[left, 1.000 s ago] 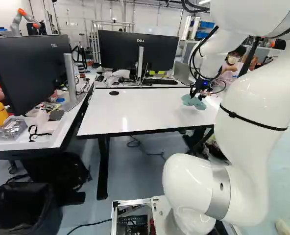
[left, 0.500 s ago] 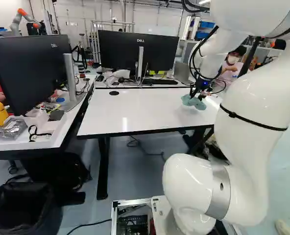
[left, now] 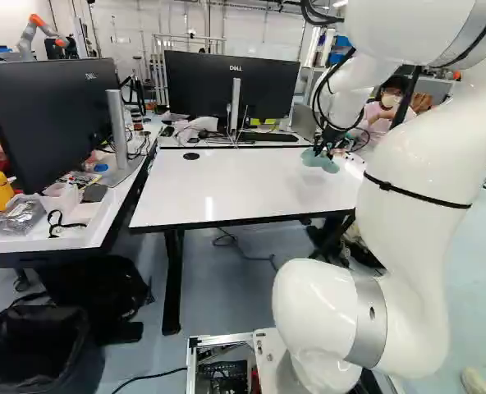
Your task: Clean the table with the green towel
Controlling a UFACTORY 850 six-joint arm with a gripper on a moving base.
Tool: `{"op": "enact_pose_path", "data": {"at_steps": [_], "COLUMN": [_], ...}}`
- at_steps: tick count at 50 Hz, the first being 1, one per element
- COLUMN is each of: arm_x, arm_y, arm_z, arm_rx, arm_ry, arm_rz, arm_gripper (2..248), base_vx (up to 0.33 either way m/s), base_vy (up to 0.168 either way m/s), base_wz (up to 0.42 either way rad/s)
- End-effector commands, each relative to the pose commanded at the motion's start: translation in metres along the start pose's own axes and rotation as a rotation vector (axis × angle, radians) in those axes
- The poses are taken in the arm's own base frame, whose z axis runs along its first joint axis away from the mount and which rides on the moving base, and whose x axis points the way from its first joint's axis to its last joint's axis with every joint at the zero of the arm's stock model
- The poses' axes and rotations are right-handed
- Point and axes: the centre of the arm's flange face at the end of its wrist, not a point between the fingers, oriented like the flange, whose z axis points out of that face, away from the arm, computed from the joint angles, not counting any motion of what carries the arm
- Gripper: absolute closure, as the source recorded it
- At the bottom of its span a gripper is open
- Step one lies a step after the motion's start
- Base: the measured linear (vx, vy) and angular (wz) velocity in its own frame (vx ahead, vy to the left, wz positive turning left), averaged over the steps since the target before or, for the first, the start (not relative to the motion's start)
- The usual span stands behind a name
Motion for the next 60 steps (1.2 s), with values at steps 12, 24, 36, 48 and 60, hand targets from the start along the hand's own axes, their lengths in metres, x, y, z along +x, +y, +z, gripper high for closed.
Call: {"op": "enact_pose_path", "data": {"at_steps": [12,24,36,48,60], "arm_x": [0.016,0.016,0.009,-0.004,-0.012], "arm_y": [-0.007,-0.007,-0.004,0.002,0.007], "arm_z": [0.015,0.029,0.039,0.044,0.054], "arm_rx": [0.007,0.007,0.004,-0.002,-0.008], "arm_ry": [0.055,0.083,0.105,0.111,0.118], "arm_rz": [-0.010,-0.010,-0.006,0.002,0.010], "arm_gripper": [191,191,191,191,191], "base_vx": [0.000,0.000,0.000,0.000,0.000], "base_vy": [0.000,0.000,0.000,0.000,0.000], "base_wz": [0.000,0.000,0.000,0.000,0.000]}}
